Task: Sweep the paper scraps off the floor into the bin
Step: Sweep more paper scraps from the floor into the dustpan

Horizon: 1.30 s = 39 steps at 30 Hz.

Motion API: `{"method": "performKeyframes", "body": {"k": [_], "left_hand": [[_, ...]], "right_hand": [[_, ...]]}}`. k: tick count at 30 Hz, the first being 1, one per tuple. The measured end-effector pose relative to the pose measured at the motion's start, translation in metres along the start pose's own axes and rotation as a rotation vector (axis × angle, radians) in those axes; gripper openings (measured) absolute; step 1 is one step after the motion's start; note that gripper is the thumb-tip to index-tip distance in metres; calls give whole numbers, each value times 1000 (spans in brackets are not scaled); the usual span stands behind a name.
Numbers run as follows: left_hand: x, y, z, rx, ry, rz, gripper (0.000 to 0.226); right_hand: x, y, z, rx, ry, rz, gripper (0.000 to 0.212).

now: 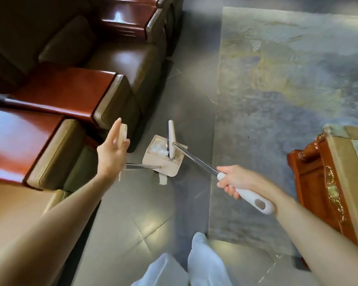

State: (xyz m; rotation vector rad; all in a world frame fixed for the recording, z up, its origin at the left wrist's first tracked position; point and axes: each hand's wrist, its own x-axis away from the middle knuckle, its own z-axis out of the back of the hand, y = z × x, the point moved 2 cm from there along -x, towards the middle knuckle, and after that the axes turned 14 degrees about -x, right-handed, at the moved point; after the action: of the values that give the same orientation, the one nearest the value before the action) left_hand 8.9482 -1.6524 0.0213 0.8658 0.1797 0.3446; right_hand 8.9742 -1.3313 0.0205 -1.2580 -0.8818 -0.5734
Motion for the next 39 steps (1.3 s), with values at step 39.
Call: {"method": "performKeyframes", "body": {"k": [39], "left_hand": [[5, -109, 6, -189, -180, 163, 53]], "right_hand": [[-70, 64, -131, 481, -135, -161, 53]]}}
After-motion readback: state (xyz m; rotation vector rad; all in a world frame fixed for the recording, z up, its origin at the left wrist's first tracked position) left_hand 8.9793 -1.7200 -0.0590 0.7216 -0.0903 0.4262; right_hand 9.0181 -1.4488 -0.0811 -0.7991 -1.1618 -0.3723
